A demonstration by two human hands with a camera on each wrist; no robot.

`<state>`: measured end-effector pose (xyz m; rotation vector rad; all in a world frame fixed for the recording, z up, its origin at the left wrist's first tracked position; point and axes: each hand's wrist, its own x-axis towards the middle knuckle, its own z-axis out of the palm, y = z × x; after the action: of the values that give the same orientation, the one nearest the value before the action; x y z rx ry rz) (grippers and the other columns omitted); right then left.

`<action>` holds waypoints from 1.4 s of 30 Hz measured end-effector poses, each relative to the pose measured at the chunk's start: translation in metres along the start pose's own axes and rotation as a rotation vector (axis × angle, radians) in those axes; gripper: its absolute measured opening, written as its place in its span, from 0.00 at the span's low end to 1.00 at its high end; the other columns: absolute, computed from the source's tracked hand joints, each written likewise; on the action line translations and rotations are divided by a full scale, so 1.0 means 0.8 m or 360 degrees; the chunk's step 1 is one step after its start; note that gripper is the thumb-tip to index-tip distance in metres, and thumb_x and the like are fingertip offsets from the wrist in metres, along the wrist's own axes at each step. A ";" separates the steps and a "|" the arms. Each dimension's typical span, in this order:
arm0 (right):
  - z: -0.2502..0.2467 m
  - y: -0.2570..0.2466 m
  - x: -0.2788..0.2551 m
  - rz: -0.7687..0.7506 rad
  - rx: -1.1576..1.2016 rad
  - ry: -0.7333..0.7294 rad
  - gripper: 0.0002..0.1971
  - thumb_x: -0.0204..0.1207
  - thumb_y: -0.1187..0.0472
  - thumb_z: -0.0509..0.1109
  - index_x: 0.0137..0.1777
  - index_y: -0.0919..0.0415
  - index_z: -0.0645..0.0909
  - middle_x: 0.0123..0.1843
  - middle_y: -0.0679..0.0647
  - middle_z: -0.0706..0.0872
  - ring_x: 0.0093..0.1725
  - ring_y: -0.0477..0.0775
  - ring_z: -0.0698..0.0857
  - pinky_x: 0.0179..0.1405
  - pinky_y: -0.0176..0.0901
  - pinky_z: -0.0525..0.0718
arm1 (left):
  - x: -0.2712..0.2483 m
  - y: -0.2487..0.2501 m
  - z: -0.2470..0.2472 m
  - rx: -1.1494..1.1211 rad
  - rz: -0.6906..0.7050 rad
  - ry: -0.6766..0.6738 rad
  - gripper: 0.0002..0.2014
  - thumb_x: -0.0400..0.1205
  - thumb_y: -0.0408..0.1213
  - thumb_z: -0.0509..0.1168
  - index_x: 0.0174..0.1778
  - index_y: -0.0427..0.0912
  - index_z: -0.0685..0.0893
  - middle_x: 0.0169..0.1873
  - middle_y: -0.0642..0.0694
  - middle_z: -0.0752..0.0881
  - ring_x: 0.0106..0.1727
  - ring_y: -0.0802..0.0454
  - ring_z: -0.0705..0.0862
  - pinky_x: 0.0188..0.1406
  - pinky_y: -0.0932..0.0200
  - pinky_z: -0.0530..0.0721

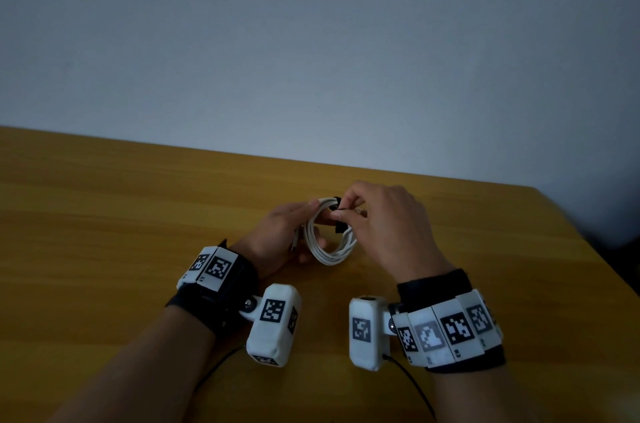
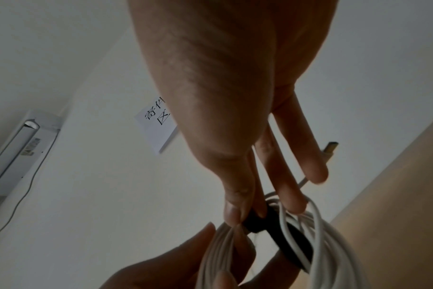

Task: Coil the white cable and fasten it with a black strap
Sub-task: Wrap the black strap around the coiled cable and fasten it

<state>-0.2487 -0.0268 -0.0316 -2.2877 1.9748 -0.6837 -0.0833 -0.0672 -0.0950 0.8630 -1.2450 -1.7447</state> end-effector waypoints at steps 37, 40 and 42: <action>0.004 0.020 0.005 0.0106 0.0475 0.0073 0.06 0.83 0.59 0.73 0.44 0.51 0.81 0.39 0.44 0.87 0.34 0.42 0.89 0.35 0.38 0.86 | 0.009 -0.008 -0.006 0.0361 0.0076 0.0010 0.24 0.85 0.54 0.56 0.50 0.40 0.91 0.24 0.44 0.78 0.24 0.49 0.71 0.28 0.57 0.66; 0.004 0.019 0.005 0.0130 0.0524 0.0091 0.07 0.84 0.60 0.72 0.44 0.51 0.81 0.38 0.45 0.87 0.29 0.42 0.89 0.30 0.39 0.86 | 0.007 -0.006 -0.005 0.0320 0.0079 -0.0021 0.24 0.86 0.52 0.55 0.51 0.37 0.89 0.23 0.45 0.78 0.25 0.50 0.70 0.29 0.57 0.65; 0.005 0.018 0.005 0.0142 0.0550 0.0103 0.07 0.84 0.60 0.71 0.44 0.52 0.81 0.37 0.47 0.88 0.27 0.42 0.89 0.29 0.42 0.88 | 0.007 -0.006 -0.006 0.0296 0.0092 -0.0053 0.24 0.86 0.51 0.54 0.52 0.36 0.89 0.23 0.45 0.78 0.25 0.51 0.71 0.29 0.57 0.65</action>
<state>-0.2607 -0.0340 -0.0386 -1.9875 1.8006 -1.0107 -0.0827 -0.0730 -0.1012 0.8977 -1.4573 -1.6221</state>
